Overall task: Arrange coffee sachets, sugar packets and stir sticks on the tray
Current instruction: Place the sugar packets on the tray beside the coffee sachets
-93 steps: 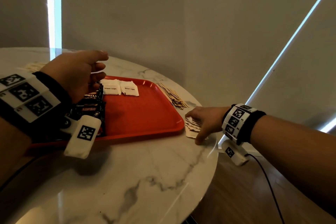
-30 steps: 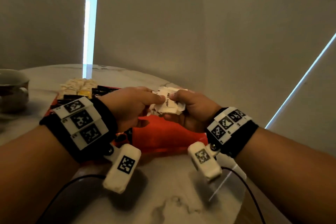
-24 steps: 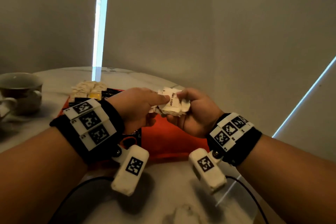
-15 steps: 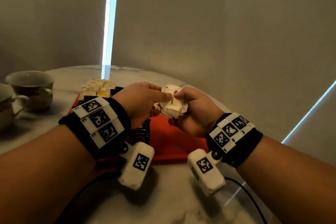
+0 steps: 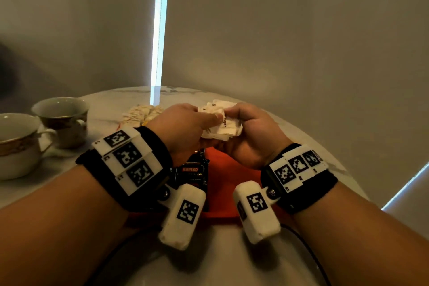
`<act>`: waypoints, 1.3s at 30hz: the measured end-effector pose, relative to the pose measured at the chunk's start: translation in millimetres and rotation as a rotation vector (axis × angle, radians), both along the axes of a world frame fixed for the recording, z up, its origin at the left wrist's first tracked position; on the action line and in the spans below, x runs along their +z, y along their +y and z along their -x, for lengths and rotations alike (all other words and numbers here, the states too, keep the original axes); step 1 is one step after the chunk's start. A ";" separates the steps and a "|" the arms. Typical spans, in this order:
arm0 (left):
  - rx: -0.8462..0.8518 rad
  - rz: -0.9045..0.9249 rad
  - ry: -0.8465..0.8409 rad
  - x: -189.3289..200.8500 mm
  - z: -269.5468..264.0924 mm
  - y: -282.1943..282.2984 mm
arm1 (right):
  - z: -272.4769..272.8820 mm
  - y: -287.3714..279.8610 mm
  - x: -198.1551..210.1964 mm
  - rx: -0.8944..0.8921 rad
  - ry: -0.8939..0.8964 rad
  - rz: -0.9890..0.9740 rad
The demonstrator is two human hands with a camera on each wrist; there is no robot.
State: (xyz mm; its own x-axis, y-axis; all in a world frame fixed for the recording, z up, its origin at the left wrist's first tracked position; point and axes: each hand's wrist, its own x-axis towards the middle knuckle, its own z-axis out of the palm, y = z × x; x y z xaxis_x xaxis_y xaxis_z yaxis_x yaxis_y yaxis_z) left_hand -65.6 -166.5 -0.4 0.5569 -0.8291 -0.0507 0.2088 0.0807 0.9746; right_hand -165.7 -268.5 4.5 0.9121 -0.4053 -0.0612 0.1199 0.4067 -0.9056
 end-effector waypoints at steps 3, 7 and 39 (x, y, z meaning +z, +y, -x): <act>0.043 -0.041 -0.150 -0.2 -5.2 2.4 | 3.1 -12.5 -5.3 -0.028 0.008 0.063; 0.035 -0.060 -0.115 -1.1 -11.7 2.3 | 7.4 -22.0 -14.5 -0.036 -0.047 0.006; -0.069 0.173 0.175 -2.7 17.3 -1.3 | 15.5 -6.0 -23.4 -0.115 -0.040 0.107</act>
State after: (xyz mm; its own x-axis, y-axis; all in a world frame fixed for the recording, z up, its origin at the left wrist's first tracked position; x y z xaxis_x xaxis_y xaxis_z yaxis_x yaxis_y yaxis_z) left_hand -82.9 -167.8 -3.1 0.4940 -0.8695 0.0042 0.3843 0.2226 0.8960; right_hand -181.2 -274.5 -18.9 0.8601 -0.5096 0.0232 0.1970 0.2898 -0.9366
